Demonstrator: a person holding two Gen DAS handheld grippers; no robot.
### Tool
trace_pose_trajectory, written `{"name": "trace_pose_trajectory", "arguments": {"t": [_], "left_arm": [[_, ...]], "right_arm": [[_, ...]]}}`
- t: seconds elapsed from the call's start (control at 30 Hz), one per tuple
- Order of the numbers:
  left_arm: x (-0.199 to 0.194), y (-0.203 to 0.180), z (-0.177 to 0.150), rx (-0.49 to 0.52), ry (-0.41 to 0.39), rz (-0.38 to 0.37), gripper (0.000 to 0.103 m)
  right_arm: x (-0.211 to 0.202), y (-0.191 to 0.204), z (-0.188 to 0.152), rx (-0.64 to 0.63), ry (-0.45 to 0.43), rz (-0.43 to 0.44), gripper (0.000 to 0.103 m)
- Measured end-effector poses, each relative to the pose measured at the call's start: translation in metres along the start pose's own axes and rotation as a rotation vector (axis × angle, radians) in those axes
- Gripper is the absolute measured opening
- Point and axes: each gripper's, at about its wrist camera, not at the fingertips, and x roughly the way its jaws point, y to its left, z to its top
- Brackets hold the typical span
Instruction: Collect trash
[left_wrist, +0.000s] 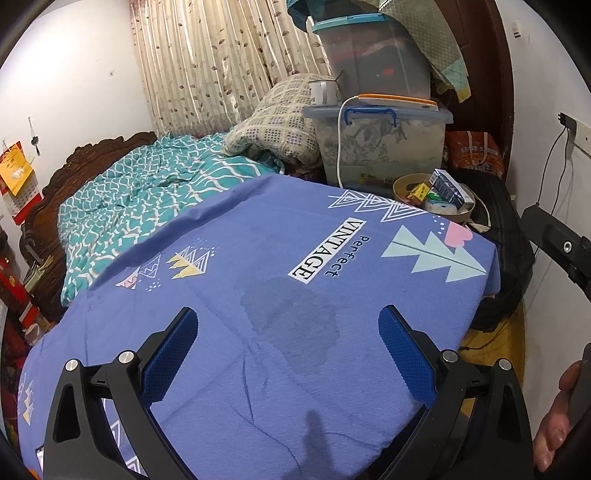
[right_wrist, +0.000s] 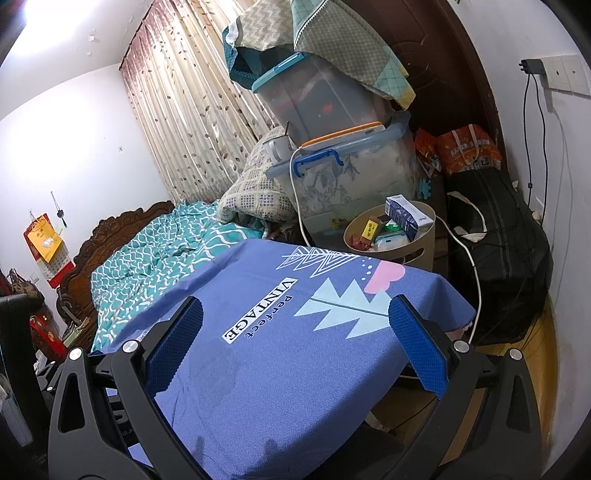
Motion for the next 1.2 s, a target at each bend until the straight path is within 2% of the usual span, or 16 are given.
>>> {"name": "trace_pose_trajectory", "arguments": {"t": [0.47, 0.7, 1.2], "left_arm": [[-0.015, -0.024, 0.034, 0.0, -0.094, -0.078, 0.094], [-0.026, -0.042, 0.047, 0.012, -0.136, -0.106, 0.094], [-0.043, -0.035, 0.056, -0.031, -0.178, -0.078, 0.094]], "right_arm": [[-0.043, -0.028, 0.026, 0.012, -0.092, -0.083, 0.1], [-0.057, -0.027, 0.034, -0.01, -0.123, -0.091, 0.1], [-0.057, -0.01, 0.038, -0.062, -0.118, -0.045, 0.1]]}}
